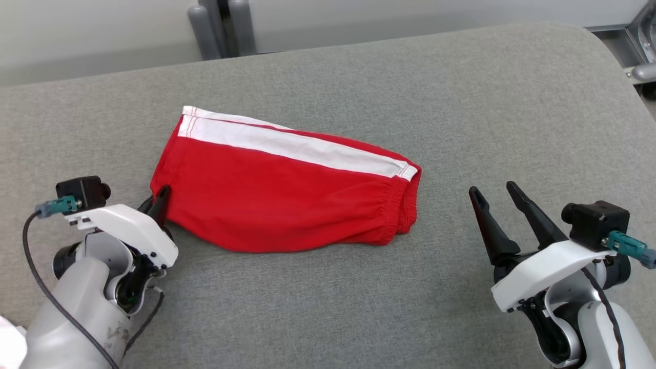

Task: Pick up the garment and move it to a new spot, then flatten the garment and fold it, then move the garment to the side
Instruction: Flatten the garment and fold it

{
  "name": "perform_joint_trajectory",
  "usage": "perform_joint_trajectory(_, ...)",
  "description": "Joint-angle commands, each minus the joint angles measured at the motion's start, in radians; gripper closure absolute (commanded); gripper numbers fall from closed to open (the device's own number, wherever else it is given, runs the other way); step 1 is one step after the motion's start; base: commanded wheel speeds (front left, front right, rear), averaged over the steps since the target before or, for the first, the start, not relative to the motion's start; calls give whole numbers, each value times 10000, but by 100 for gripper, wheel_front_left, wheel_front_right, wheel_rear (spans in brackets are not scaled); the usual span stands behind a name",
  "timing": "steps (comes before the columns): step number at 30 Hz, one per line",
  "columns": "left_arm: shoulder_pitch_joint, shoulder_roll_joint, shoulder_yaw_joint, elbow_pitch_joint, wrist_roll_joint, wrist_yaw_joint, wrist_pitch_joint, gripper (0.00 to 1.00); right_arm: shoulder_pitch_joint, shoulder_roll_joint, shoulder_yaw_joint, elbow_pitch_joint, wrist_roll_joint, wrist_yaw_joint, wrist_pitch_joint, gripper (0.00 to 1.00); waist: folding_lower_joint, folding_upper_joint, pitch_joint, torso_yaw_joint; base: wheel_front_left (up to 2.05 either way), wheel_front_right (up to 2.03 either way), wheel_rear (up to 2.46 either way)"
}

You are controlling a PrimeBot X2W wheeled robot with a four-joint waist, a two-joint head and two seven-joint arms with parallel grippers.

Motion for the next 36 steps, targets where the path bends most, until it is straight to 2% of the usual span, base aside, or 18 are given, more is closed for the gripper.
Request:
perform_joint_trajectory(1, 273, 2, 87, -171, -158, 43, -121, 100, 95, -45, -96, 17, -25, 1, -19, 0, 0, 0, -99, 113, 0, 0, 0)
perform_joint_trajectory(6, 1311, -59, 293, -1488, -339, 386, -541, 100, 273, -43, -345, -118, -142, 1, 86, 0, 0, 0, -277, 427, 0, 0, 0)
perform_joint_trajectory(17, 4169, -423, 996, -4931, -881, 2523, -1082, 100, 516, -44, -240, -444, -390, 1, 777, 0, 0, 0, -574, 771, 0, 0, 0)
perform_joint_trajectory(20, 4660, -537, 1107, -5626, -985, 2939, -1155, 100, 556, -46, -251, -517, -454, 1, 969, 0, 0, 0, -617, 811, 0, 0, 0)
perform_joint_trajectory(23, 4830, -420, 1090, -5888, -782, 3120, -1240, 100, 492, -43, -184, -549, -467, 1, 1093, 0, 0, 0, -630, 794, 0, 0, 0)
perform_joint_trajectory(24, 4823, -400, 1043, -5929, -737, 3099, -1267, 85, 447, -43, -140, -530, -431, 1, 1141, 0, 0, 0, -635, 778, 0, 0, 0)
perform_joint_trajectory(25, 4783, -348, 988, -5938, -652, 3047, -1299, 49, 407, -43, -87, -486, -391, 1, 1150, 0, 0, 0, -647, 761, 0, 0, 0)
perform_joint_trajectory(26, 4783, -348, 988, -5938, -652, 3047, -1299, 49, 407, -43, -87, -486, -391, 1, 1150, 0, 0, 0, -647, 761, 0, 0, 0)
perform_joint_trajectory(27, 4719, -245, 930, -5922, -513, 3030, -1352, 4, 362, -46, -54, -436, -364, 1, 1185, 0, 0, 0, -659, 747, 0, 0, 0)
perform_joint_trajectory(28, 4632, -136, 892, -5891, -345, 3028, -1453, 0, 314, -44, -3, -377, -327, 1, 1217, 0, 0, 0, -674, 733, 0, 0, 0)
perform_joint_trajectory(36, 4445, 476, 482, -5922, 963, 3159, -2293, 0, -32, -46, 161, 192, -272, 1, 1309, 0, 0, 0, -983, 927, 0, 0, 0)
